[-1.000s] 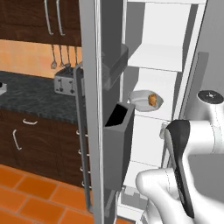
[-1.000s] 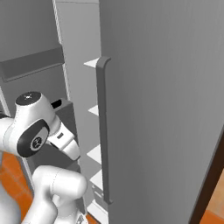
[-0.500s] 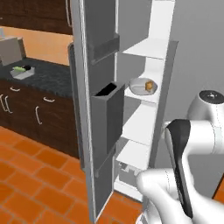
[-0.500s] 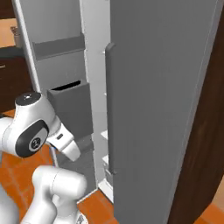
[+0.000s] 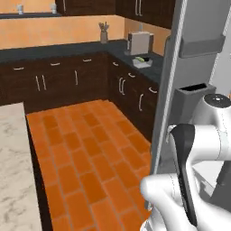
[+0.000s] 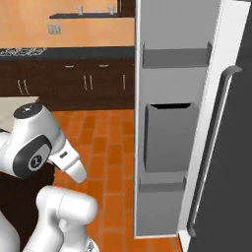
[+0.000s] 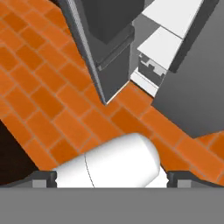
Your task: Take the meat container that has the chicken drumstick and place it on the second highest rack of the freezer. Then take the vegetable container that has the eggplant and corn and place it on the highest rack of the freezer.
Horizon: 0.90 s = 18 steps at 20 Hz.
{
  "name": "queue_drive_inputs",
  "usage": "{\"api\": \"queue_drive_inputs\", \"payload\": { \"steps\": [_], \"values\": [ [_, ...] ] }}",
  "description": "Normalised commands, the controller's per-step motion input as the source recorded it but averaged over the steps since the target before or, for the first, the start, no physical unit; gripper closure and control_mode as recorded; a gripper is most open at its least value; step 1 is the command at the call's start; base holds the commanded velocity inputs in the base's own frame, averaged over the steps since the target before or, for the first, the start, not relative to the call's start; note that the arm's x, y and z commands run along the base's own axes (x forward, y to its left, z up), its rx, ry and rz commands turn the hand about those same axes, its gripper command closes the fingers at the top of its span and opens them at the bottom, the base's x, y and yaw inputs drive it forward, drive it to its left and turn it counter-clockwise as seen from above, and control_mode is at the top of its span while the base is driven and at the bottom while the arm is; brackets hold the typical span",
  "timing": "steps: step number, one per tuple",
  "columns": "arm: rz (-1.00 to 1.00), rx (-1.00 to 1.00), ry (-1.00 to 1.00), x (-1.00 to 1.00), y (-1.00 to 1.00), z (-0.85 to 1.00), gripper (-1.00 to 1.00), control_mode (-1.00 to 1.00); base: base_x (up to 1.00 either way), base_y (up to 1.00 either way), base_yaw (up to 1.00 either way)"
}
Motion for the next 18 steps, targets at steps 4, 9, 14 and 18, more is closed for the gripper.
{"api": "queue_drive_inputs", "payload": {
  "steps": [4, 9, 14, 18],
  "values": [
    [0.0, 0.0, 0.0, 0.0, 0.0, 0.0, -1.0, 1.0, 0.47, 0.0, 0.88],
    [0.0, 0.0, 0.0, 0.0, 0.0, 0.0, -1.0, 1.0, 1.0, 0.0, 0.38],
    [0.0, 0.0, 0.0, 0.0, 0.0, 0.0, -1.0, 1.0, 1.0, -0.01, 0.06],
    [0.0, 0.0, 0.0, 0.0, 0.0, 0.0, -1.0, 1.0, 1.0, 0.0, -0.01]
  ]
}}
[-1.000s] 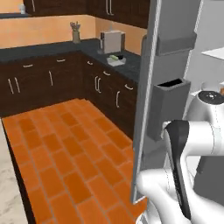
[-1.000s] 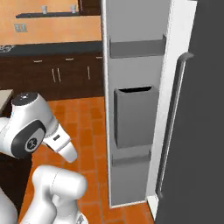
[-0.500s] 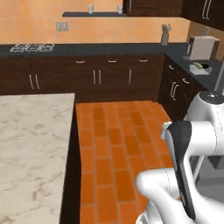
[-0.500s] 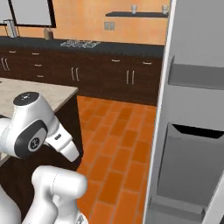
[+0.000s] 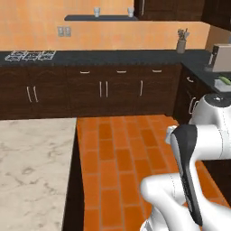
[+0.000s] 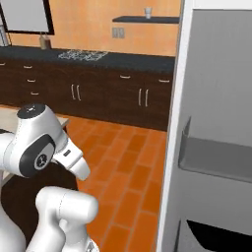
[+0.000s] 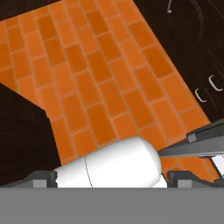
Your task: Take the meat container that has the chicken drumstick and place it on the second highest rack of the freezer. Then take the vegetable container that has the eggplant and corn and place it on the highest rack of the freezer.
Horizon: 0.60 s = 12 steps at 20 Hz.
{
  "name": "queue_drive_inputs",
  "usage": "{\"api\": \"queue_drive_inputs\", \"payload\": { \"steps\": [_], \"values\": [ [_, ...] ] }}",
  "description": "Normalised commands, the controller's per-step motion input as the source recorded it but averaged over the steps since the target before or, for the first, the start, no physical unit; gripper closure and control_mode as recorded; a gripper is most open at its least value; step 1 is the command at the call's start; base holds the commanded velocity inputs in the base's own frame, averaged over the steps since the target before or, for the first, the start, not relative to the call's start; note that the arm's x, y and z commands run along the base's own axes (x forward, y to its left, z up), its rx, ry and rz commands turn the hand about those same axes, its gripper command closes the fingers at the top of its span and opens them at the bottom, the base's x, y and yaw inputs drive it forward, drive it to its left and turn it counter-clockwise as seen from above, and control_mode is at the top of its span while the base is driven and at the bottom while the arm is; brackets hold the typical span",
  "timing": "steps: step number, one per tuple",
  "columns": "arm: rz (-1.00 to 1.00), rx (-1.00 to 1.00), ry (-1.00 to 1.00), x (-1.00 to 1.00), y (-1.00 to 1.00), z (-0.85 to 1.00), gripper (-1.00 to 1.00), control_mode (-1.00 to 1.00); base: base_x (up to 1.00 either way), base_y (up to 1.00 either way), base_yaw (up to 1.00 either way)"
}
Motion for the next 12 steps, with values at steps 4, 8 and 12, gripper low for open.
{"api": "queue_drive_inputs", "payload": {
  "steps": [4, 8, 12],
  "values": [
    [0.0, 0.0, 0.0, 0.0, 0.0, 0.0, -1.0, 1.0, 1.0, 0.0, -0.08],
    [0.0, 0.0, 0.0, 0.0, 0.0, 0.0, -1.0, 1.0, 1.0, 0.01, -0.35],
    [0.0, 0.0, 0.0, 0.0, 0.0, 0.0, -1.0, 1.0, 0.99, 0.08, -0.57]
  ]
}}
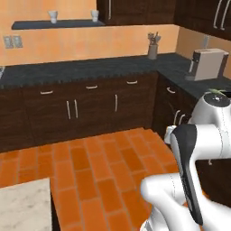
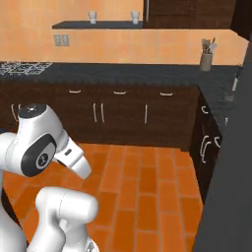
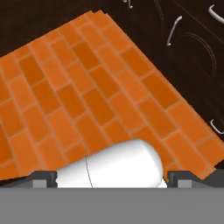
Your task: Take the meat container that has the chicken drumstick and place it on the second highest rack of the freezer. Then take the vegetable container that has the eggplant and corn and place it on the highest rack of the freezer.
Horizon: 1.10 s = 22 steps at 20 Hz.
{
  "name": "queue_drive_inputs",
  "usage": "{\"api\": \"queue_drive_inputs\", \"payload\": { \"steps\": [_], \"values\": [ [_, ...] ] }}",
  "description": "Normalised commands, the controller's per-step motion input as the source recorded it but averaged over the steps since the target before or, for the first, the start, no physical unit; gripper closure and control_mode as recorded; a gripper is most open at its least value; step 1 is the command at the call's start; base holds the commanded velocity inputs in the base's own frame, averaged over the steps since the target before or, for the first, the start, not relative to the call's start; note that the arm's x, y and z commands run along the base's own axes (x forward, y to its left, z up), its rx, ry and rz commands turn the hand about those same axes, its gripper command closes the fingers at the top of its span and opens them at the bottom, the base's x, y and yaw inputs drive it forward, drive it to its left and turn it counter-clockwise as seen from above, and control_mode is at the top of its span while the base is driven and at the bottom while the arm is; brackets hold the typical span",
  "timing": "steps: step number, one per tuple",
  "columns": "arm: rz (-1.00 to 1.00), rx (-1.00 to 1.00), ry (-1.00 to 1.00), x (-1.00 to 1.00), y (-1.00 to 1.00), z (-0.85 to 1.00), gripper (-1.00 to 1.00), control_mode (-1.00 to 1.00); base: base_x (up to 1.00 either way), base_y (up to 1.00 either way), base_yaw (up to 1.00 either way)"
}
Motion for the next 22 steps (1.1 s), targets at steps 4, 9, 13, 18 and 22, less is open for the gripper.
{"api": "queue_drive_inputs", "payload": {
  "steps": [4, 9, 13, 18, 22],
  "values": [
    [0.0, 0.0, 0.0, 0.0, 0.0, 0.0, -1.0, 1.0, 0.72, 0.1, -0.68],
    [0.0, 0.0, 0.0, 0.0, 0.0, 0.0, -1.0, 1.0, 0.68, 0.11, -0.69],
    [0.0, 0.0, 0.0, 0.0, 0.0, 0.0, -1.0, 1.0, 0.74, 0.11, -0.67],
    [0.0, 0.0, 0.0, 0.0, 0.0, 0.0, -1.0, 1.0, 1.0, 0.36, -0.44],
    [0.0, 0.0, 0.0, 0.0, 0.0, 0.0, -1.0, 1.0, 1.0, 0.46, -0.33]
  ]
}}
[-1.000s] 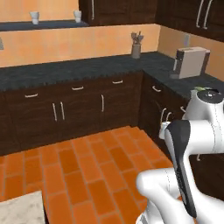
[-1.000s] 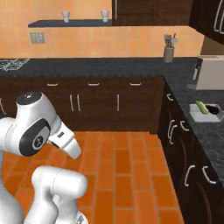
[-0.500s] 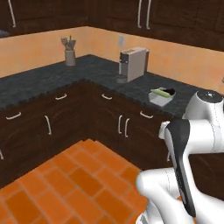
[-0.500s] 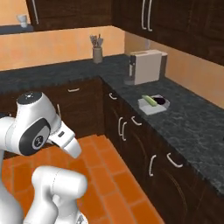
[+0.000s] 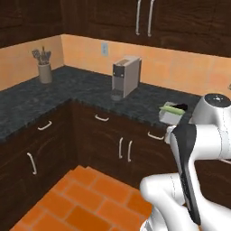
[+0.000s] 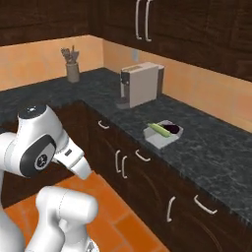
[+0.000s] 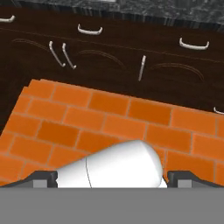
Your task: Take the meat container that has the chicken drumstick and place it on the second highest rack of the freezer. Then take the vegetable container that has the eggplant and corn and place it on the highest rack of the freezer.
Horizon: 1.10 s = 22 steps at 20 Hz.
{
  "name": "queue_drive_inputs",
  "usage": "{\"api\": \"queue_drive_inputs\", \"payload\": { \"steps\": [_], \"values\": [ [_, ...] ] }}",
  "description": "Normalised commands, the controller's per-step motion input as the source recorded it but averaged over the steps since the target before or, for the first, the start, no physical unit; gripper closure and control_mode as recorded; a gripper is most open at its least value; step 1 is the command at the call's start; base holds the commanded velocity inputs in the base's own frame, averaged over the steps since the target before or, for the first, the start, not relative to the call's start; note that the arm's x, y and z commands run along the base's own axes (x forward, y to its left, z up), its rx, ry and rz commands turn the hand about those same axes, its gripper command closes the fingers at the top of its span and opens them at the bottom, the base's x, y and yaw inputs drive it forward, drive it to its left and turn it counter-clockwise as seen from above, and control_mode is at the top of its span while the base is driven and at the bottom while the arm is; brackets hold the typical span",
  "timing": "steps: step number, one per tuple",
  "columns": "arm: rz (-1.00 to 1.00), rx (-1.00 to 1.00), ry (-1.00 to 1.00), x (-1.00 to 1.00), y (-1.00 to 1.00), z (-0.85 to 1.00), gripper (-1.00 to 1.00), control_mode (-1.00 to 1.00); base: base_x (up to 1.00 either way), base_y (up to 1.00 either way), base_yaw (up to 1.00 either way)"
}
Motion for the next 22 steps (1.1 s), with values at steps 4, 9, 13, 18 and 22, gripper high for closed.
{"api": "queue_drive_inputs", "payload": {
  "steps": [4, 9, 13, 18, 22],
  "values": [
    [0.0, 0.0, 0.0, 0.0, 0.0, 0.0, -1.0, 1.0, 1.0, 0.5, -0.51],
    [0.0, 0.0, 0.0, 0.0, 0.0, 0.0, -1.0, 1.0, 0.9, 0.28, -0.64],
    [0.0, 0.0, 0.0, 0.0, 0.0, 0.0, -1.0, 1.0, 0.76, 0.03, -0.62],
    [0.0, 0.0, 0.0, 0.0, 0.0, 0.0, -1.0, 1.0, 0.39, -0.09, -0.5],
    [0.0, 0.0, 0.0, 0.0, 0.0, 0.0, -1.0, 1.0, 0.14, 0.13, -0.16]
  ]
}}
